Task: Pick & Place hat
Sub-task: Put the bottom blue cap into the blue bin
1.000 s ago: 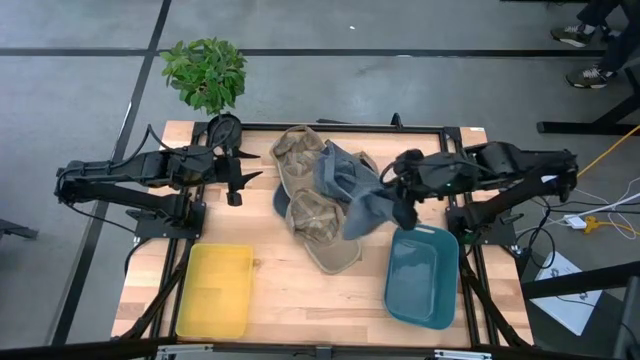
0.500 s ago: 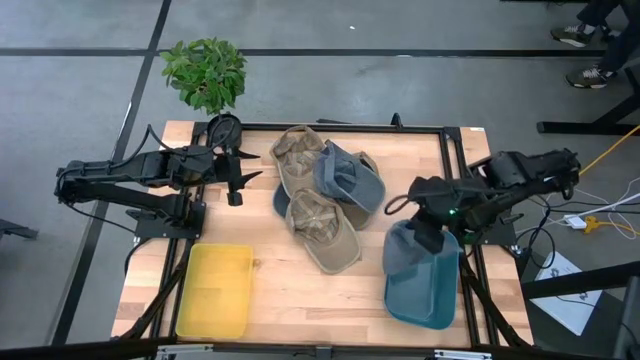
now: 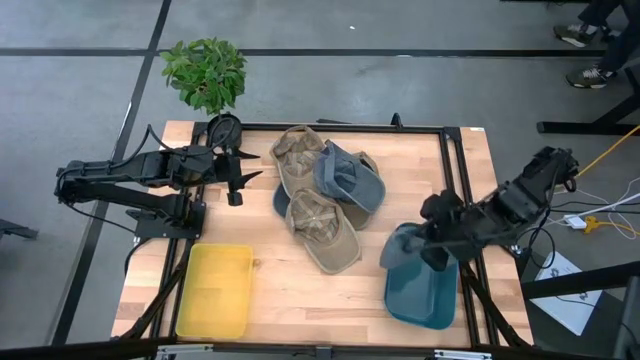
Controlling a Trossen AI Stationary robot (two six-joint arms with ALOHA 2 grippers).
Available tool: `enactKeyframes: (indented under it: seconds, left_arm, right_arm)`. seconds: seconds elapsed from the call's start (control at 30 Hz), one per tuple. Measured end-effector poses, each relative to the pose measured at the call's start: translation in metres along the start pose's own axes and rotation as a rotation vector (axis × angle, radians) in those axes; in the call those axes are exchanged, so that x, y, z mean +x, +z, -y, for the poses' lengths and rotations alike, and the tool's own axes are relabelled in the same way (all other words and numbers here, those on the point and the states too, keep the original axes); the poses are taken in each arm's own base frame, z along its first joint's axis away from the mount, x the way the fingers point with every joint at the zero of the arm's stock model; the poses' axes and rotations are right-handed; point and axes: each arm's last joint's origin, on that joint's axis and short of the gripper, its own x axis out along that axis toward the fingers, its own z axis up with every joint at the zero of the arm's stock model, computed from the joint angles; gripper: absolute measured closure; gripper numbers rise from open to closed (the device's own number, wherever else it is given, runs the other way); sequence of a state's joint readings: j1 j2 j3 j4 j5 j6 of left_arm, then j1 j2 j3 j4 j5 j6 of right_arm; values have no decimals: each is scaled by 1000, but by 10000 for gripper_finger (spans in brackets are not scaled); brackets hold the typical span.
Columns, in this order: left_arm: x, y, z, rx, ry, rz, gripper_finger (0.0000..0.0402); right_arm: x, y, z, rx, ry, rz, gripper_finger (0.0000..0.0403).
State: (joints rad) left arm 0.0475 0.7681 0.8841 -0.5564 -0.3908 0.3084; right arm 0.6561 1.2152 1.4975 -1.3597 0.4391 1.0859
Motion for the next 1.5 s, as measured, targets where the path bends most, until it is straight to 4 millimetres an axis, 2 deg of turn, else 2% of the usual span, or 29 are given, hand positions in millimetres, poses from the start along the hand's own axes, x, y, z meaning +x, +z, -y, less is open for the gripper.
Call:
enactKeyframes:
  seconds: [0.17,0.5,0.73,1.0,1.2,1.5]
  left_arm:
    - [0,1,0,-14,2,6,231]
    - [0,1,0,-22,2,6,232]
    - [0,1,0,-22,1,6,231]
    - [0,1,0,-21,2,6,235]
    - [0,1,0,-21,2,6,231]
    - [0,1,0,-20,2,6,231]
  right_arm:
    - [-3,-19,-4,13,-26,52,396]
    - [8,-52,-6,47,-73,131,395]
    - [14,-68,-8,17,-65,217,395]
    - [26,-79,-10,13,-54,163,389]
    - [28,-81,-10,72,-42,124,346]
    - [30,-82,-14,238,-3,-43,222]
